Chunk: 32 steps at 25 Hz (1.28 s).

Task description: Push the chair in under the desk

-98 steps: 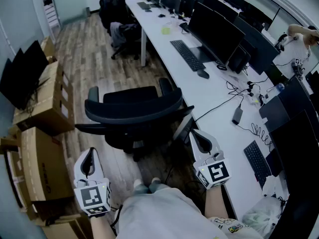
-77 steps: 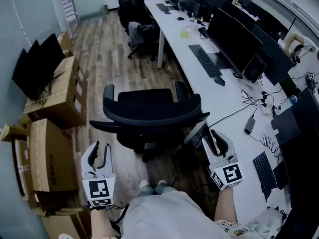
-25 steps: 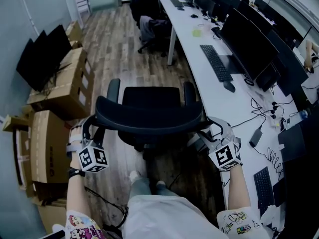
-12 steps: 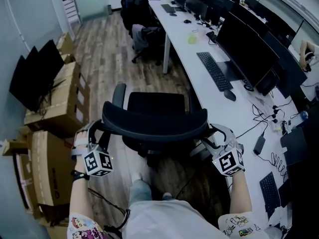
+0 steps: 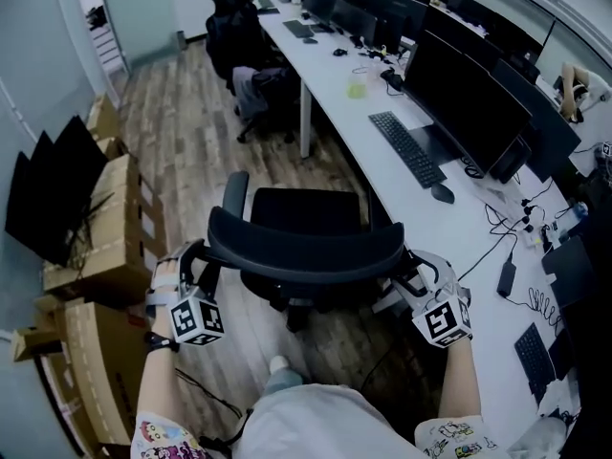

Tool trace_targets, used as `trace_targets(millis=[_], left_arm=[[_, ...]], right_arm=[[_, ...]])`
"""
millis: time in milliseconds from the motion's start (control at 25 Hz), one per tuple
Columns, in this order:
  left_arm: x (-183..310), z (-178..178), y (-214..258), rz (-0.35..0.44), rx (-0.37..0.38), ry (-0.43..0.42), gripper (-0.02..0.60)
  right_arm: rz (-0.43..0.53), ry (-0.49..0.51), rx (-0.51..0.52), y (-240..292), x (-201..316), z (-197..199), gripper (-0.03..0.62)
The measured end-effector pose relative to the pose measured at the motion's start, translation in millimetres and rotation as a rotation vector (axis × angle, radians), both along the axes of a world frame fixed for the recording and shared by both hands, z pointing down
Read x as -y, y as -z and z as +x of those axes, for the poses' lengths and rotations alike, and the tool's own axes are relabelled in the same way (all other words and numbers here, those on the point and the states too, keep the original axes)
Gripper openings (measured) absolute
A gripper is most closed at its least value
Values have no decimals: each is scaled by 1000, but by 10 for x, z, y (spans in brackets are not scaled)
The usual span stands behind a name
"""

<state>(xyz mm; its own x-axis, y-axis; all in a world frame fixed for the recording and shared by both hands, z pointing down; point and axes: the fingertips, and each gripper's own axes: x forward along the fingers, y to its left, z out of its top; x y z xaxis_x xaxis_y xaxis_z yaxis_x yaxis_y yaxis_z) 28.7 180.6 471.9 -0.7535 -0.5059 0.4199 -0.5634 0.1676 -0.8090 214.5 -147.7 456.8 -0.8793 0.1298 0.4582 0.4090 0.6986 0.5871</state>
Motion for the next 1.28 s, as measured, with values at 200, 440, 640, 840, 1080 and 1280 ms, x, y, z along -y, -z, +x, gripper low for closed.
trace_targets(millis=[200,440,640,840,1080,1280], left_arm=[[-2,-362,10,5,-2,-28,252],[49,-737,29,3,1,-63,252],[165,-990,29,1,1,-94,252],[312,-1267,12,-8,0,-109,252],[559,-1624,9,-10,5,-137,252],[831,-1941,-5,-22,10,-177,252]], right_arm=[[-17,-43,9,-9,-121,-183,255],[-31,-81,7,-7,-193,-381,255],[-38,-109,-7,-6,-155,-531,255],[-56,-123,-7,-39,-97,-723,253],[-43,-162,-7,-9,74,-955,253],[-43,-205,-2,-29,213,-1119,252]])
